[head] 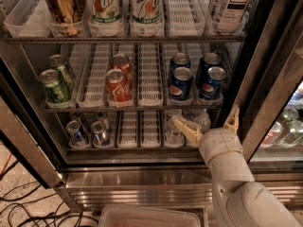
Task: Pick pepsi can from middle shelf of fridge
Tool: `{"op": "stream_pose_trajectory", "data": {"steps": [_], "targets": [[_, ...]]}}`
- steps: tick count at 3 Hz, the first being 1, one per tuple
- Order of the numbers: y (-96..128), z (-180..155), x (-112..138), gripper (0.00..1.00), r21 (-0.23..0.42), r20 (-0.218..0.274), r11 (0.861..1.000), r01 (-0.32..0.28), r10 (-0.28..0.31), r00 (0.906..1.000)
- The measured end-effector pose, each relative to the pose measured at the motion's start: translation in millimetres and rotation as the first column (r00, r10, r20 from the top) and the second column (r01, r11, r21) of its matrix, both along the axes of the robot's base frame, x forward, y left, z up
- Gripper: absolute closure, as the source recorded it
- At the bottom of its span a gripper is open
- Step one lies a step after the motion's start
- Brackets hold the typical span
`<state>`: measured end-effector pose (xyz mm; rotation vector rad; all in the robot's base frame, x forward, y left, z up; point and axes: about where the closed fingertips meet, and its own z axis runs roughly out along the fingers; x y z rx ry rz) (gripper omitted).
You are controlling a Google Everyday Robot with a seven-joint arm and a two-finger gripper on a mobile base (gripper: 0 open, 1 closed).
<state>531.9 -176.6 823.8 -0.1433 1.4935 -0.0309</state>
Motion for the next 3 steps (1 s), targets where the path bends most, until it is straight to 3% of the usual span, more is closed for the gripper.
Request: {"op": "stream_pose_trajectory", "data": {"steps": [2,3], "targets": [[-4.4,-0.6,-2.6,0.05,-0.007,0.008,1.000,0.018,-0.018,0.9998],[-4.4,-0.6,-2.6,0.24,-0.007,0.008,1.000,0.018,-0.018,0.9998]]}}
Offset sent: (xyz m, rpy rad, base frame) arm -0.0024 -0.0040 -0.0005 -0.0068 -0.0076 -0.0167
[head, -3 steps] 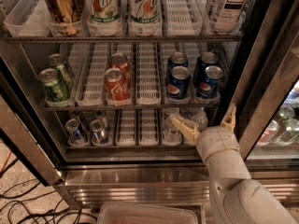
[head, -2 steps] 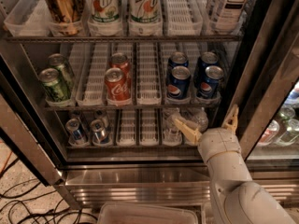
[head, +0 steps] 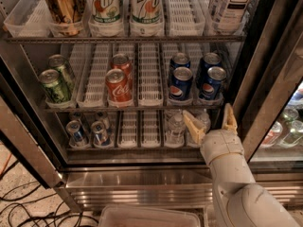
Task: Pick pepsi can from middle shelf of fridge
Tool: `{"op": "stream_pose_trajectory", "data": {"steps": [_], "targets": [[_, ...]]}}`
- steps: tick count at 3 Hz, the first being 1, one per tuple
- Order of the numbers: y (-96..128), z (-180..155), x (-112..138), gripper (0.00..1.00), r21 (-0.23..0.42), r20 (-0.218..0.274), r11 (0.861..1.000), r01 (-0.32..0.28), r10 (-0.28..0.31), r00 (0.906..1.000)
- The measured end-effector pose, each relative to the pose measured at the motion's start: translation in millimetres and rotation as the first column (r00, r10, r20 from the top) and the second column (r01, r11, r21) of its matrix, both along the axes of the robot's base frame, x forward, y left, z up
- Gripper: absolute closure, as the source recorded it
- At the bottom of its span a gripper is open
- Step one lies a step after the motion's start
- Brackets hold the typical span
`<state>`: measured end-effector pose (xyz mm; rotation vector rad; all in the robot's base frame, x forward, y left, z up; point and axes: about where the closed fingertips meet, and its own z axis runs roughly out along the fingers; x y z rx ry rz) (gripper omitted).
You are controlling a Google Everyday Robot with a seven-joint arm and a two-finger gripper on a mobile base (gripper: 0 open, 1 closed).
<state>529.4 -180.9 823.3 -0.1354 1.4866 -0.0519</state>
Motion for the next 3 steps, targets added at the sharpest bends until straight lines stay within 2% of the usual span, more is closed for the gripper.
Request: {"op": "stream_pose_trajectory", "data": {"steps": [1,2,3], "targets": [[0.0,0.0,0.0,0.33,0.000,0.000,1.000,0.000,0.000,1.0000],[0.0,0.0,0.0,0.30,0.000,0.000,1.000,0.000,0.000,1.0000],[0.1,0.1,0.2,0.39,0.000,0.000,1.000,0.000,0.000,1.0000]]}}
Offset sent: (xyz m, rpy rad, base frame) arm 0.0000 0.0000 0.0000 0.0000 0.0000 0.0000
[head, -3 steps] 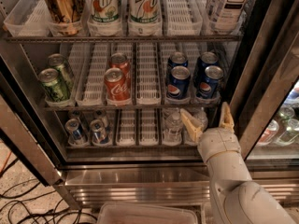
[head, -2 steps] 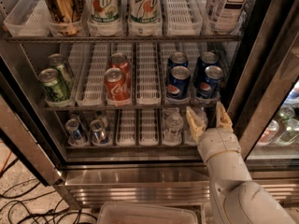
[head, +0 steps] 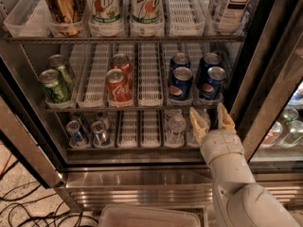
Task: Pick pepsi can from middle shelf of fridge
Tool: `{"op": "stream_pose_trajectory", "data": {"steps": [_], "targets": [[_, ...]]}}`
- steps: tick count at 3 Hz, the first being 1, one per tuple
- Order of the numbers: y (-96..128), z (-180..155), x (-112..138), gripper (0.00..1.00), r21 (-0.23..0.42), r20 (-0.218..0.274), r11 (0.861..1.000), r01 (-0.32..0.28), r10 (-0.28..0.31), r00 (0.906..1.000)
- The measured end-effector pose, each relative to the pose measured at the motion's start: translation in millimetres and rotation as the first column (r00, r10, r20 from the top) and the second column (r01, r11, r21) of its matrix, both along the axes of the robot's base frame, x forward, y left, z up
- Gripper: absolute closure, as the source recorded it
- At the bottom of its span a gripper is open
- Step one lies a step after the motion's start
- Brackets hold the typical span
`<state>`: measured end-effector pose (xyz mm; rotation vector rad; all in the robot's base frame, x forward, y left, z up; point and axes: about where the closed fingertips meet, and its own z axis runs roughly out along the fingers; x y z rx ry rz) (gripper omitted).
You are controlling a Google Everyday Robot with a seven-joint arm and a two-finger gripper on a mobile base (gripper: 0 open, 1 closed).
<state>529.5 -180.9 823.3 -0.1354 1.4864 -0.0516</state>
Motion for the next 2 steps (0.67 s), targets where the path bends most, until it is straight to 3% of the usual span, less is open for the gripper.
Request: {"op": "stream_pose_trajectory", "data": {"steps": [1,2], "targets": [[0.4,0.7,4.9,0.41,0.001,0.002,1.000,-0.001,0.001,1.0000],[0.9,1.6,15.0,0.32,0.006,0.007,1.000,0.012,-0.012,0.9999]]}}
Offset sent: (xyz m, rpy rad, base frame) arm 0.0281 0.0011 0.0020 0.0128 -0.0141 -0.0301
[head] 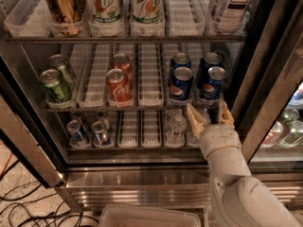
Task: Pick pepsi can from middle shelf of fridge
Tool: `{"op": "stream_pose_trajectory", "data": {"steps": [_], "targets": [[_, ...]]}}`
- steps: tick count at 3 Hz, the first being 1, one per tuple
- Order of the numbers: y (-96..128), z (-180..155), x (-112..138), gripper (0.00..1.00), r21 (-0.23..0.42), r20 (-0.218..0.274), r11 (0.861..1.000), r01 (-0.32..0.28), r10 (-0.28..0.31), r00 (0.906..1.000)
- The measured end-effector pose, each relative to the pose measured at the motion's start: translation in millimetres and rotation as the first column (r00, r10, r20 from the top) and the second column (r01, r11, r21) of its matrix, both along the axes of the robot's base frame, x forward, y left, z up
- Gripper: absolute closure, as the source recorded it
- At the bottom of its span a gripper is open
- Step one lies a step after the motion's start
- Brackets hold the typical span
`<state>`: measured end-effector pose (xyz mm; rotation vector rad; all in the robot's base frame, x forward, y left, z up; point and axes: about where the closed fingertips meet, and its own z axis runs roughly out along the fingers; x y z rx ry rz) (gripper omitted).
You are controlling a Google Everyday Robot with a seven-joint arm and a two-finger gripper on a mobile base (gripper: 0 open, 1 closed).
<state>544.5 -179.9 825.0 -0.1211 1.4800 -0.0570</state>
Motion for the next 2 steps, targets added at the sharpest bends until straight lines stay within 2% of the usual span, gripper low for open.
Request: {"op": "stream_pose_trajectory", "data": {"steps": [1,2], "targets": [[1.9,-1.0,14.6,0.27,0.011,0.002,0.999,0.030,-0.030,0.9996],[2.2,-2.3,27.8,0.34,0.025,0.002,0.998,0.063,-0.063,0.9980]]}}
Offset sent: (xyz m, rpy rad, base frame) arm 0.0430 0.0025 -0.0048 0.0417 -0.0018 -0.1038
